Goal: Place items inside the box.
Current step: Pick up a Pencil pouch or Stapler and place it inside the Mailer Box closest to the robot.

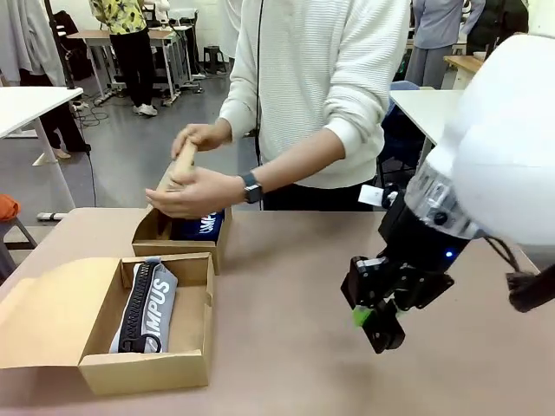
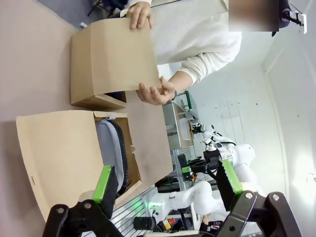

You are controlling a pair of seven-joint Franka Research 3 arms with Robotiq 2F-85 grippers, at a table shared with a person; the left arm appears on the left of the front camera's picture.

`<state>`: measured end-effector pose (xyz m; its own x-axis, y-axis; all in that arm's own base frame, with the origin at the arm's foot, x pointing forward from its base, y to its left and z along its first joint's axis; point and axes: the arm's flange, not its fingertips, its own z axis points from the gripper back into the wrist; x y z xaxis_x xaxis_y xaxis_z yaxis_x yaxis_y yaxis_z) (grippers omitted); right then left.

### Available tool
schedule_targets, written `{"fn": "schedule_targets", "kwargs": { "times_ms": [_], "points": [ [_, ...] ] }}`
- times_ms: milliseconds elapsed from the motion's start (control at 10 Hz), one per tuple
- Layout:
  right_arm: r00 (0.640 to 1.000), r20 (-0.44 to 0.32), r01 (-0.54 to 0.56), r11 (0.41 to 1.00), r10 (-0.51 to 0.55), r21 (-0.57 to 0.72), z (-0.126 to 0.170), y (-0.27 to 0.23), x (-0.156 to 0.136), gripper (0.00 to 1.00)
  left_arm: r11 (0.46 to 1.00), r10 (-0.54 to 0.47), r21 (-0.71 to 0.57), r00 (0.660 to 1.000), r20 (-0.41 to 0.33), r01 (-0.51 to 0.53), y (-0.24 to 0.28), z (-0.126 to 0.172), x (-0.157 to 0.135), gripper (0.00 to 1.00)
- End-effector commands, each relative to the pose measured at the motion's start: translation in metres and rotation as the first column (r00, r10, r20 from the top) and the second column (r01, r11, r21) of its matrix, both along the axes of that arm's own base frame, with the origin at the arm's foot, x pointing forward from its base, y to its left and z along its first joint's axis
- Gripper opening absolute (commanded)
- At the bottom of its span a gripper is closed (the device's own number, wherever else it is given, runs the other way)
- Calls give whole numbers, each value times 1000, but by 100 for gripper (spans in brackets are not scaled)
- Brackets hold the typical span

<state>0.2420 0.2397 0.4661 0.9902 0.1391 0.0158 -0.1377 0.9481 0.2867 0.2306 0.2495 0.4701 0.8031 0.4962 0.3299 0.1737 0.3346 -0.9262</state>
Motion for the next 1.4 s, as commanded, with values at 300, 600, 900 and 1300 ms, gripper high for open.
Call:
{"fn": "schedule_targets", "kwargs": {
  "times_ms": [300,600,900,1300],
  "points": [
    [999,-23,48,999,-48,4,-20,5,4,41,1000,-3,-7,1000,25,3,-1,2,0,100],
    [1000,3,21,999,-22,37,-20,25,16,41,1000,-3,-7,1000,25,3,-1,2,0,100],
    [997,-7,-79,997,79,-22,-15,94,40,41,1000,-3,-7,1000,25,3,-1,2,0,100],
    [982,12,-187,978,189,-96,-9,160,48,41,1000,-3,-7,1000,25,3,-1,2,0,100]
  ]
}}
